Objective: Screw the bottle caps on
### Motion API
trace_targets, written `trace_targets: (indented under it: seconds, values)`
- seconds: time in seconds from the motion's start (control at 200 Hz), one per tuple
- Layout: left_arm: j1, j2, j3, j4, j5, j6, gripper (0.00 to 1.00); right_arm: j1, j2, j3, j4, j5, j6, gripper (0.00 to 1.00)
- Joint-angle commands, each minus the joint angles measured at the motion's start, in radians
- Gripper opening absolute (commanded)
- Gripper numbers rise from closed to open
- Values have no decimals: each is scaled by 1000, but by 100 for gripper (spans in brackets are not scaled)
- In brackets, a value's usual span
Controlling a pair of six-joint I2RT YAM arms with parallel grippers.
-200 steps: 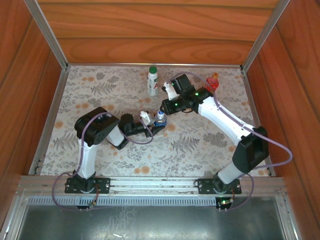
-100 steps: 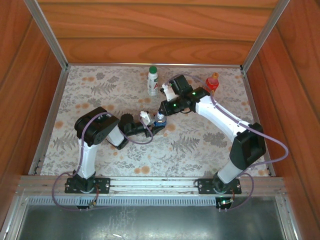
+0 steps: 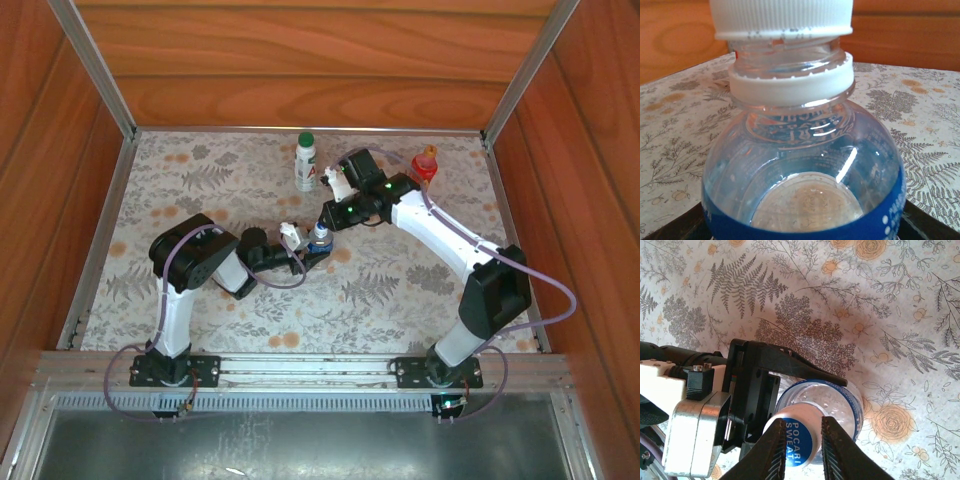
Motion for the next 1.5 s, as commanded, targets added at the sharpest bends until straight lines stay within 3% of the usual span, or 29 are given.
trace_targets:
  seconds: [0.0, 0.225, 0.395, 1.114, 1.494]
  values:
    - [0, 31, -18, -60, 16, 20, 62, -4, -1, 2, -36, 19, -12, 32]
    - [1, 35, -16, -60, 12, 19, 62, 34, -112, -66, 61, 161, 43, 53]
    - [1, 39, -13, -61, 13, 17, 61, 79, -104, -67, 58, 214, 51, 54]
    - [0, 30, -19, -61, 23, 24, 62, 95, -14, 25, -30, 215, -3, 29]
    - [1, 31, -20, -61, 26, 24, 61, 94, 5, 29, -46, 127, -104, 30]
